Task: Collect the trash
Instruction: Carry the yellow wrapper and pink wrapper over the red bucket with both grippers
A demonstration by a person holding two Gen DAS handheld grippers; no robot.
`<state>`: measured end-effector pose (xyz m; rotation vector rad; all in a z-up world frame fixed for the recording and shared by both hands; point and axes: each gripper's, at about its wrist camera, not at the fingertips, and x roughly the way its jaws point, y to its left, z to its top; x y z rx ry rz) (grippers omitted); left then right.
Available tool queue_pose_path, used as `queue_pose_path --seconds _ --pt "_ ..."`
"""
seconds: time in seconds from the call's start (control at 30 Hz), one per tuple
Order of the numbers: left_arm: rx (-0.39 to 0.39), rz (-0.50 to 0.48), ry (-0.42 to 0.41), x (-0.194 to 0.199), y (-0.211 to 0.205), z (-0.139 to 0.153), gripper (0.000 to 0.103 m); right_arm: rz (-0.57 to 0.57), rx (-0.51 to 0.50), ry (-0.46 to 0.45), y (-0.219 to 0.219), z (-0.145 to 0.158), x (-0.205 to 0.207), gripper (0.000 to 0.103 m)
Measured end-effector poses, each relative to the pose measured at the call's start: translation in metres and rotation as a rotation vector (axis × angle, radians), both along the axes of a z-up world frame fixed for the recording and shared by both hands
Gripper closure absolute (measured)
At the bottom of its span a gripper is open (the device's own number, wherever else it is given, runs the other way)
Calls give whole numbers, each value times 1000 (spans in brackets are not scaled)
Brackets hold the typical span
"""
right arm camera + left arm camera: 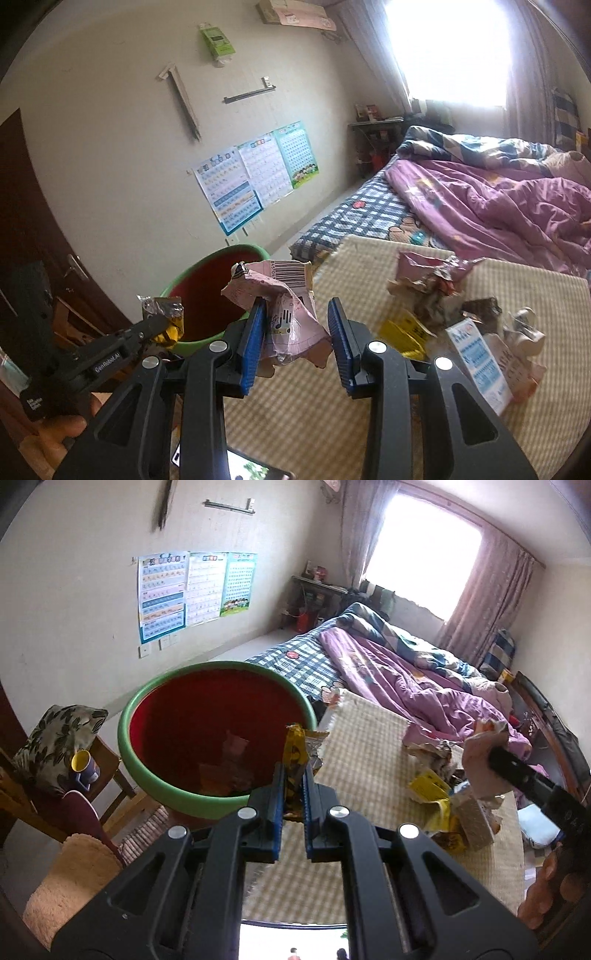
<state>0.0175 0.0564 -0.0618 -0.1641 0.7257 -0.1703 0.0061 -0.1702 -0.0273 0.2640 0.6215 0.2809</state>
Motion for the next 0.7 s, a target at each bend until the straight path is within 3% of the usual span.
queue_pose_path --seconds 0.7 --pt "3 38 44 36 39 -23 95 59 -11 19 56 -13 50 69"
